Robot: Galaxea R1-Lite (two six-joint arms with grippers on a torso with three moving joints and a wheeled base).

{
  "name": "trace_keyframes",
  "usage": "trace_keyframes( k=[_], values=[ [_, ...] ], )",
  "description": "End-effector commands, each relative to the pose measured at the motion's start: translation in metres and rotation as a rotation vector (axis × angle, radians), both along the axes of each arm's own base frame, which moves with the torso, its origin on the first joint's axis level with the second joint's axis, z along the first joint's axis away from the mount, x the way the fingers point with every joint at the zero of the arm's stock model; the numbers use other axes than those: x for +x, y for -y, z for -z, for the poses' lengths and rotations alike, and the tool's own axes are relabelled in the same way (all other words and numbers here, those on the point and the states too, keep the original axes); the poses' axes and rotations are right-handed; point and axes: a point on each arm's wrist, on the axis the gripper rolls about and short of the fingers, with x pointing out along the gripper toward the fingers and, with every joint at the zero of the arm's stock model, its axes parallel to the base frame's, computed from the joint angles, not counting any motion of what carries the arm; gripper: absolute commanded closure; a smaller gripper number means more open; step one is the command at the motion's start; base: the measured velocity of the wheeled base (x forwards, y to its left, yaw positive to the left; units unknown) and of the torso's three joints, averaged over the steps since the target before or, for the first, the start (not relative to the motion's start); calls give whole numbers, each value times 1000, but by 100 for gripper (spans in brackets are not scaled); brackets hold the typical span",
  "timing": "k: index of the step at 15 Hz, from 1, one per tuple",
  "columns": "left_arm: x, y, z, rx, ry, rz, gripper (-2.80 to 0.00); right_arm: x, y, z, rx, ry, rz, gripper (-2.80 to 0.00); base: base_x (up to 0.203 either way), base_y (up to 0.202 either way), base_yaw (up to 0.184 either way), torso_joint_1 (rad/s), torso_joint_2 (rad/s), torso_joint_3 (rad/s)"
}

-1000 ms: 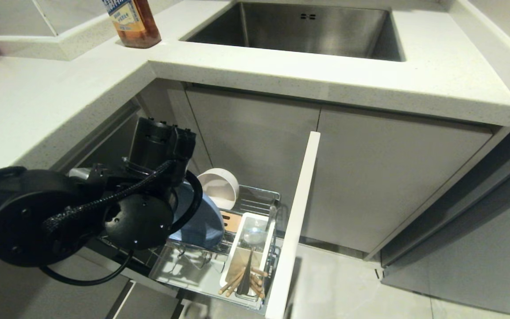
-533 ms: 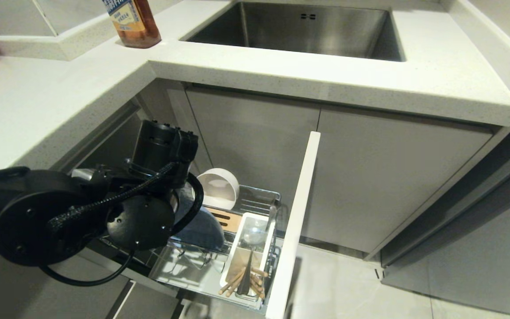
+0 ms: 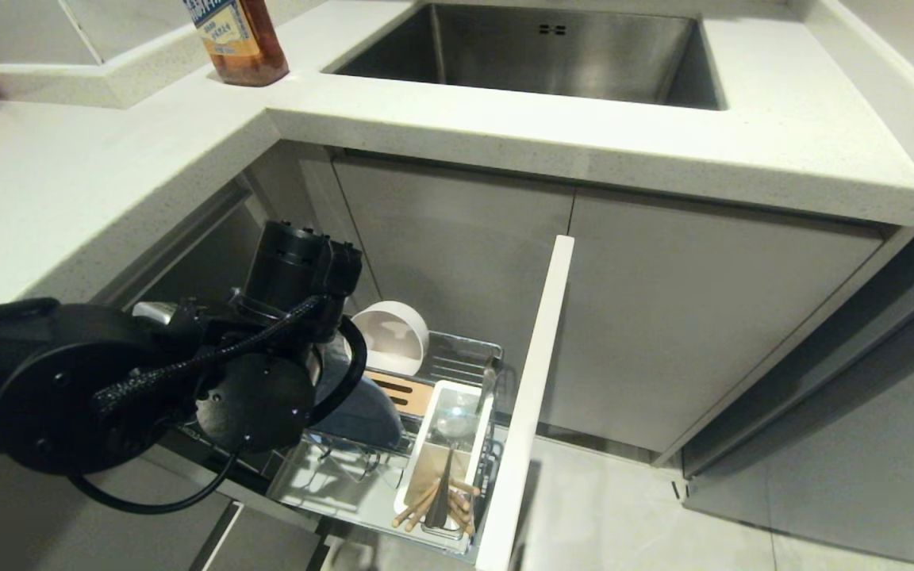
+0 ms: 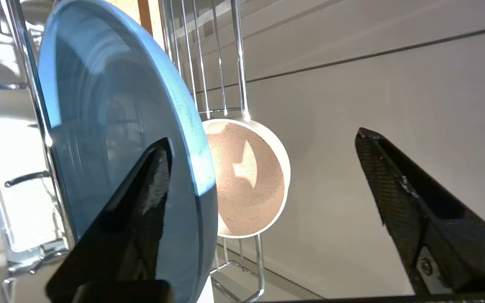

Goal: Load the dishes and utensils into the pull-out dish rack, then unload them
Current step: Pick up the plate and place it in the cupboard, then take the plate out of the cupboard

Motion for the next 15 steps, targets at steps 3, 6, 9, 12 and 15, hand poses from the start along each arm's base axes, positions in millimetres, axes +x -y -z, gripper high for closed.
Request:
trace_keyframes(
  k=[3,6,9,12,15],
  values=[
    [-2,-1,-3,9,2,-2,-280,0,0,0,0,0,0,0,0,0,0,0,0,0],
    [-9,-4,-16,24,-5,9,-280,0,0,0,0,0,0,0,0,0,0,0,0,0],
    [-21,-4,-33,30,-9,40,-280,0,0,0,0,0,0,0,0,0,0,0,0,0],
    [-33,-7,-53,25,-1,64,-213,0,0,0,0,0,0,0,0,0,0,0,0,0],
    [-37,-7,-74,72,3,100,0,0,0,0,0,0,0,0,0,0,0,0,0,0]
  ],
)
